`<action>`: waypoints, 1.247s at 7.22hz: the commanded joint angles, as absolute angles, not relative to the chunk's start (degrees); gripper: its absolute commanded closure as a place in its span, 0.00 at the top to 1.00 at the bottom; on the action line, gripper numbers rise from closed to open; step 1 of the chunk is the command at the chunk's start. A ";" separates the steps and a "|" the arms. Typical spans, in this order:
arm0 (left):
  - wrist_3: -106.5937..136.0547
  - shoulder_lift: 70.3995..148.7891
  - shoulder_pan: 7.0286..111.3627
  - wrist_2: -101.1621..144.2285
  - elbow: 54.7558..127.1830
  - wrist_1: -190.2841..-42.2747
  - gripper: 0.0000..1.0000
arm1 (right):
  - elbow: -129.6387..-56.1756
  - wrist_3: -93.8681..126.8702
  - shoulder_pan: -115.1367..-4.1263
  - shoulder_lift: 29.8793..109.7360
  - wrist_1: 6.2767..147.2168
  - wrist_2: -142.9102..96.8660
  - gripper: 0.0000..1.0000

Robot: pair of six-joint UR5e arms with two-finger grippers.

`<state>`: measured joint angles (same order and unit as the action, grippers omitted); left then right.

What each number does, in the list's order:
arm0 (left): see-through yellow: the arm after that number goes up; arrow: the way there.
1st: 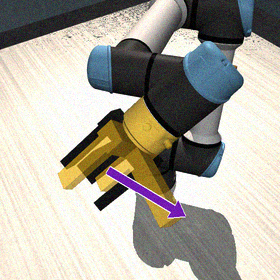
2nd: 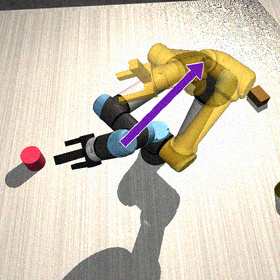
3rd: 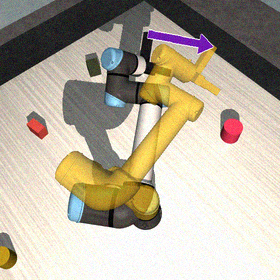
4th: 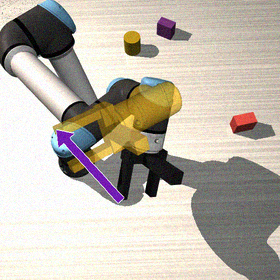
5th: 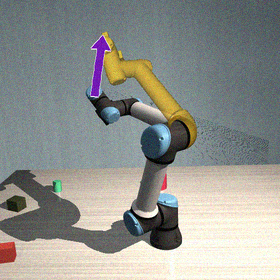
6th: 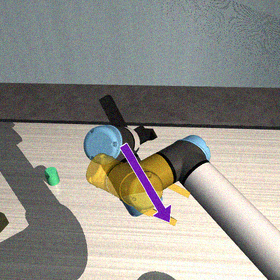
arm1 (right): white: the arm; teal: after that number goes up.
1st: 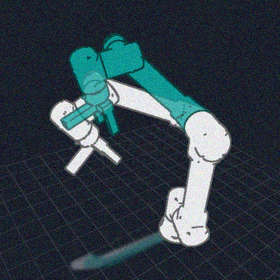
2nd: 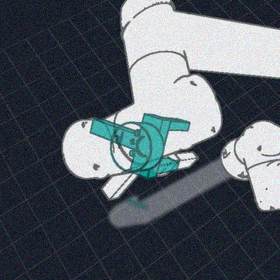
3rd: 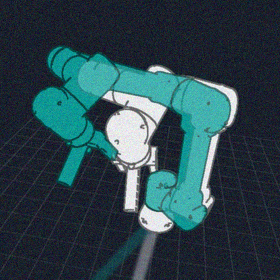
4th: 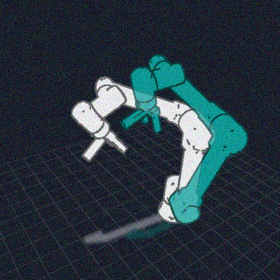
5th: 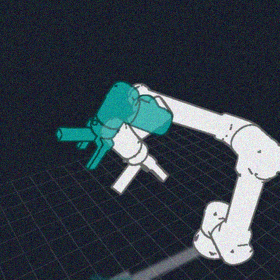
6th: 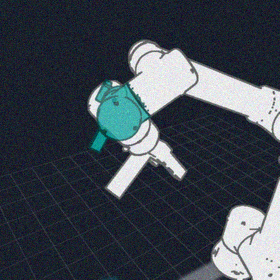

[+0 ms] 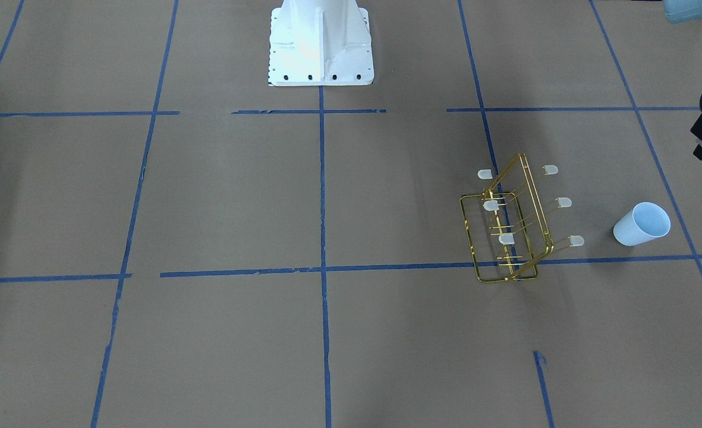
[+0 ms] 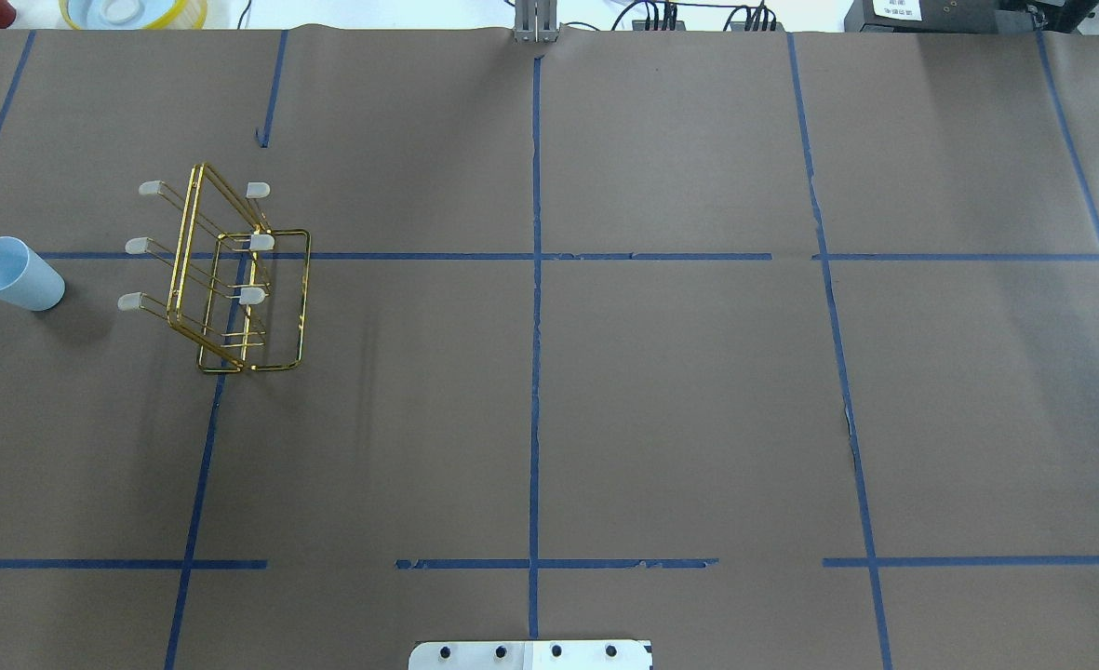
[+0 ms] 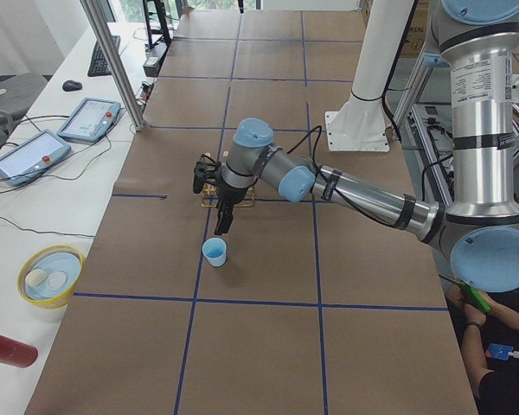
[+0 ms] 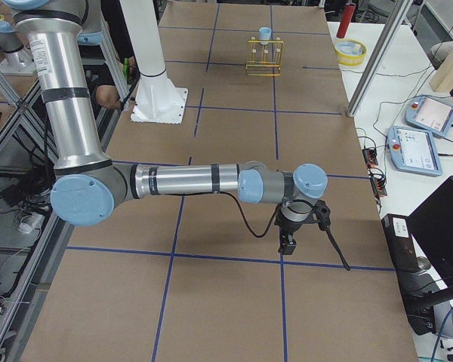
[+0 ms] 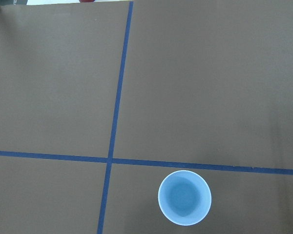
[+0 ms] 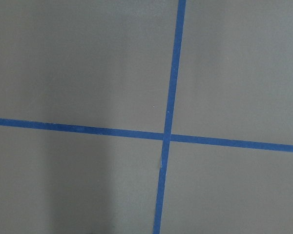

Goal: Hang cup on cup holder
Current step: 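Lower the left gripper down beside the light blue cup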

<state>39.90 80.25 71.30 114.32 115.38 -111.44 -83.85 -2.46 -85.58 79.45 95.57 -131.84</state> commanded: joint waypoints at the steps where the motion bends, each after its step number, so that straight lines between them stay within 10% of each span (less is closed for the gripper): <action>1: 49.97 74.19 64.36 107.68 115.14 -124.07 1.00 | -83.85 -2.46 -85.61 79.45 95.54 -131.84 1.00; 9: 86.34 71.28 33.44 67.11 103.02 -138.16 1.00 | -83.85 -2.46 -85.61 79.45 95.54 -131.84 1.00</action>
